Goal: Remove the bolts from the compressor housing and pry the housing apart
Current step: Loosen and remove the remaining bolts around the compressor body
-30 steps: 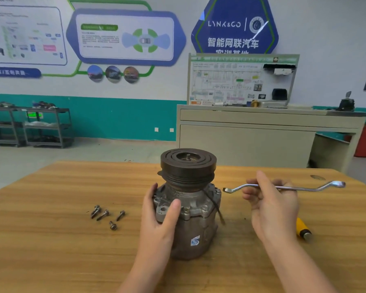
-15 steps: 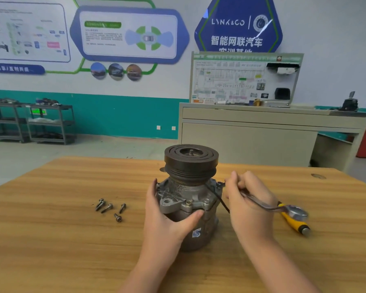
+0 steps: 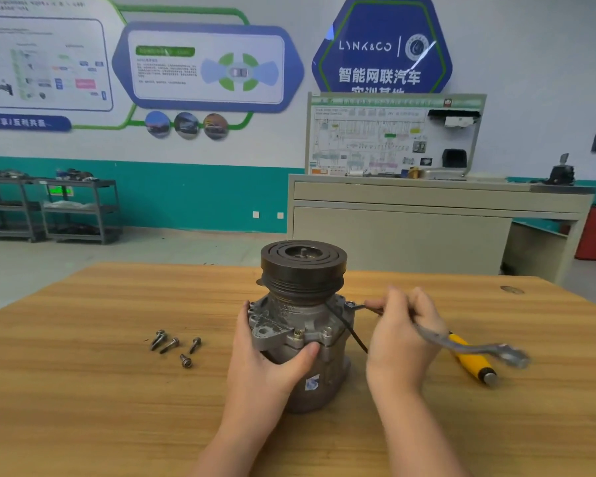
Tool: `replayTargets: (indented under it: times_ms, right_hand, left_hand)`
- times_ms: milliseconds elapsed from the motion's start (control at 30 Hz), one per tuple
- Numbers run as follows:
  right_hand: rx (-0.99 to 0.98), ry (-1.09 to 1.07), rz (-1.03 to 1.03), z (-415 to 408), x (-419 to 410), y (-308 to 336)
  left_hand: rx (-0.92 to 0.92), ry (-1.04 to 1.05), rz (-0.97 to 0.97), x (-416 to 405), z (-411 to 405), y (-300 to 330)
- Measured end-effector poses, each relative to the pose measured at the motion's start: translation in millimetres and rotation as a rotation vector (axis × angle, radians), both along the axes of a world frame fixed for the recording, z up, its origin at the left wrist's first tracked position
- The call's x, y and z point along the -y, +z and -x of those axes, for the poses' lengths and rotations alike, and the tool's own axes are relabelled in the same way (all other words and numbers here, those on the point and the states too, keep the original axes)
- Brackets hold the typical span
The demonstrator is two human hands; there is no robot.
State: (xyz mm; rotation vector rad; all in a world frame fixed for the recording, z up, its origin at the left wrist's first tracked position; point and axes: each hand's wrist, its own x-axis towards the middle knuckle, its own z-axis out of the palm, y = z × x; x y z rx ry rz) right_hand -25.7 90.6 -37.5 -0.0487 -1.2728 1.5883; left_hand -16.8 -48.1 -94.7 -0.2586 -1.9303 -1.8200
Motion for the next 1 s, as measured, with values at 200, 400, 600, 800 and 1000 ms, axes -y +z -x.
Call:
replayTargets:
  times_ms: [200,400,600,800,1000]
  right_hand:
    - [0.294,0.658,0.384,57.5,-53.7,14.5]
    - [0.706,1.074,0.122,100.5,-47.3,28.3]
    - [0.289,1.204,0.355,68.4,-71.2,44.4]
    - [0.051,0.705,-0.040,13.9,-63.6,25.1]
    - [-0.074,0.419,-0.422,-2.1,-52.1,0.8]
  left_hand:
    - [0.011,-0.012,-0.027,-1.0,-2.2,2.4]
    - [-0.012,0.009,-0.002,-1.2,-4.8,3.0]
    - [-0.010,-0.121,0.008,7.7,6.3,-0.1]
    - [0.095,-0.342,0.073,28.4,32.2,7.5]
    - [0.108,-0.422,0.141,37.1,47.9,14.3]
